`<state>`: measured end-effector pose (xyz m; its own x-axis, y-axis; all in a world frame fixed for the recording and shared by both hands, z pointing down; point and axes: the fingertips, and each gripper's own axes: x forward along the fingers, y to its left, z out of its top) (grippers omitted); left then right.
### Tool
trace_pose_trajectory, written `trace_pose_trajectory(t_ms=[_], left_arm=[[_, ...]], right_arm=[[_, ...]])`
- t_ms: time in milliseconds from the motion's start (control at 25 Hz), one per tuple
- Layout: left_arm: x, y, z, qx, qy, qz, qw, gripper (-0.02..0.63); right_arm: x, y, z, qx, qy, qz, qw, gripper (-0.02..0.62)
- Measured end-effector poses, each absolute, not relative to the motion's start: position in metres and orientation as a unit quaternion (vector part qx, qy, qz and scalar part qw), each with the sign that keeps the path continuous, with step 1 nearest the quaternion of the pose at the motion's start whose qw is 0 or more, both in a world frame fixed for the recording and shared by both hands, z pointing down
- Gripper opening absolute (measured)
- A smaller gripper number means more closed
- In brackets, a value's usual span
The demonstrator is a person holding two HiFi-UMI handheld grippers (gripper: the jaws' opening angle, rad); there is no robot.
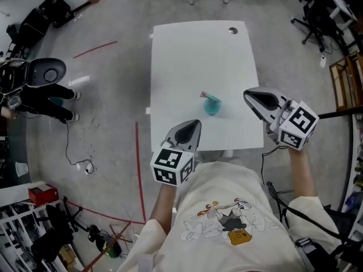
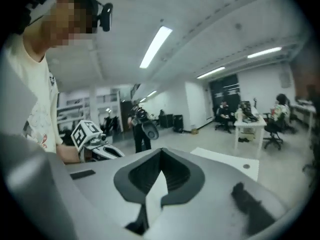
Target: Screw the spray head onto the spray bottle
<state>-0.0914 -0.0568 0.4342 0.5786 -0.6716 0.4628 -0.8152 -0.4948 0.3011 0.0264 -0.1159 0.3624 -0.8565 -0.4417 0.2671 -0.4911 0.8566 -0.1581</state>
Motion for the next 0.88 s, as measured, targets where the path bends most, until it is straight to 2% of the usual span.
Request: trace_pose_trajectory(t_ms=[120, 160, 280, 360, 520, 880], left_arm=[[-0.088, -0.062, 0.434, 0.852, -0.448, 0.153, 0.224, 0.006], [-0.087, -0.061, 0.435, 0.853, -0.445, 0.158, 0.221, 0.006], [-0.083, -0.059, 0.441, 0.849, -0.452, 0.177, 0.206, 0.006], [-0.078, -0.058, 0.443, 0.847, -0.458, 0.179, 0.203, 0.006], [-0.065, -0.055, 0.449, 0.847, -0.456, 0.178, 0.208, 0.006], [-0.047, -0.04, 0.451, 0.855, -0.437, 0.178, 0.216, 0.006]], right_arm=[[0.035, -0.081, 0.394, 0.331, -0.924, 0.185, 0.041, 0.006], [0.031, -0.07, 0.408, 0.356, -0.913, 0.194, 0.046, 0.006], [0.015, -0.047, 0.445, 0.424, -0.881, 0.175, 0.118, 0.005], [-0.002, -0.036, 0.454, 0.42, -0.882, 0.154, 0.146, 0.005], [-0.02, -0.035, 0.448, 0.393, -0.899, 0.129, 0.148, 0.006], [0.0, -0.041, 0.455, 0.411, -0.884, 0.174, 0.138, 0.005]])
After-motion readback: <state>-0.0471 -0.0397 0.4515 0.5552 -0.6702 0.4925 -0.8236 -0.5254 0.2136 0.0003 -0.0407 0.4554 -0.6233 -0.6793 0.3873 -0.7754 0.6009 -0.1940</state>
